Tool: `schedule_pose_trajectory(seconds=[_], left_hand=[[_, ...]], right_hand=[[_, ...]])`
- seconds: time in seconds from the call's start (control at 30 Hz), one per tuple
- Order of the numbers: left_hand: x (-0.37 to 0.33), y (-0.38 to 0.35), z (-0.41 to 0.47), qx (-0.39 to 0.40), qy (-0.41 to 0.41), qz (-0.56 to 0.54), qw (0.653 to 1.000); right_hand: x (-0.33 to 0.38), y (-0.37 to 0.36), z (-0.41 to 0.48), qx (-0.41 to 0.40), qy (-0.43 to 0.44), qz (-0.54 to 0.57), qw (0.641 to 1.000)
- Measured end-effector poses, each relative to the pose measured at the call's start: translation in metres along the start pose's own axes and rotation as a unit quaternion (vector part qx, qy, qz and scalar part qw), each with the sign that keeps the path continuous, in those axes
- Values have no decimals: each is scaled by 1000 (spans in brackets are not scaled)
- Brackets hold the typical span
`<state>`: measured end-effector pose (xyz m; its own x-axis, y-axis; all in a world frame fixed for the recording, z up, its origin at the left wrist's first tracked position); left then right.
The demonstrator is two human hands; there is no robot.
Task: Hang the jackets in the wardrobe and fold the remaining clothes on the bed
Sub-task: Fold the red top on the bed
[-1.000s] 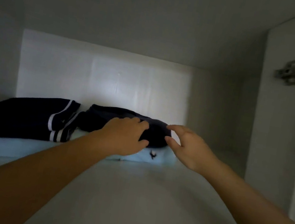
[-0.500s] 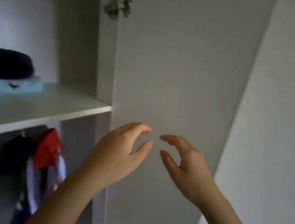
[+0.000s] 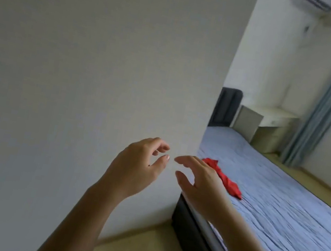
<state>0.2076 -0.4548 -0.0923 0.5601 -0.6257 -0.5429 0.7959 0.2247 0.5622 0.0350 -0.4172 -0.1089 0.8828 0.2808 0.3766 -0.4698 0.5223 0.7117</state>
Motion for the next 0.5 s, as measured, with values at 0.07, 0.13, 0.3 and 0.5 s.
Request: schedule_pose_trajectory(seconds=[0.07,0.13,0.3,0.5], left_hand=[[-13,-62,30,38,-23,-22,999],[-23,-120,60,76,-48,-44,995],[-31,-260,128,170,-95,-107,975],[-8,-439,220,268,-118,-133,947]], right_hand=[[-59,18,6,-17,-49,-21,998],[-115,30,10,-33,-96,-32,994],[-244,31,24,-62,-195,-74,976],[-394,9,66,-61,-310,-105,943]])
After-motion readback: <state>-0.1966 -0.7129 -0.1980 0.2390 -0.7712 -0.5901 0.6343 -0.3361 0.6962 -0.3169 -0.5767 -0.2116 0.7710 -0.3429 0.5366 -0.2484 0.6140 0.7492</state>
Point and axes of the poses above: each hand's wrist, its own z-axis towards the middle knuckle, its own y-axis out of the back of the hand, x = y × z, the point moved 1 cm from there along z, towards the middle knuckle, and after that the axes turned 11 degrees about -x, right-handed, at the moved point
